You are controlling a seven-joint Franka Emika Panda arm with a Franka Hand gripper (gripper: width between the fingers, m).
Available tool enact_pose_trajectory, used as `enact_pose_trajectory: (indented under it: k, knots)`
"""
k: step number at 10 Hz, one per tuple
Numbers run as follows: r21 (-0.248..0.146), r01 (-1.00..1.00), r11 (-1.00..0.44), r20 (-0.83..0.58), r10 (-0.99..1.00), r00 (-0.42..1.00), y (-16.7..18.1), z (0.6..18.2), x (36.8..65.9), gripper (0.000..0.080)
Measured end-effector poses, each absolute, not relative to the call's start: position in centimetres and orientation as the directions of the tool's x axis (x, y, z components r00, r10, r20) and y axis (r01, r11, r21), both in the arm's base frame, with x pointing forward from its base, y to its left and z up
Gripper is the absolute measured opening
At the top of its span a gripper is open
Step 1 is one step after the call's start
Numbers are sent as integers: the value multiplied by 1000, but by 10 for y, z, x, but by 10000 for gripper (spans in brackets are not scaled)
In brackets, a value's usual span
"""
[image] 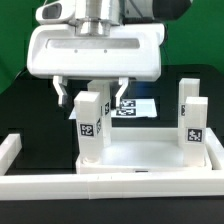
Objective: Assemble desk
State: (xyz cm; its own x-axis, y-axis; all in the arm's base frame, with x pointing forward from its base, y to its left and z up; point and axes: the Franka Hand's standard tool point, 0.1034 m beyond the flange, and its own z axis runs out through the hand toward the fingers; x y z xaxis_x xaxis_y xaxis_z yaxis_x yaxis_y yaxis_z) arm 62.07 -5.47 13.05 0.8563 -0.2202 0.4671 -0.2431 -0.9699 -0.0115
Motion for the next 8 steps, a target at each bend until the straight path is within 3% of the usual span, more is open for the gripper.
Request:
enact_pose_trajectory:
  k: [3,5,8]
  knots:
    - [-52,-249,-967,421,-248,872,-55,147,631,649]
    - [-80,-252,-964,292,-265,919,-49,138,628,649]
    - [-92,-258,-962,104,-267,958,-53,127,628,649]
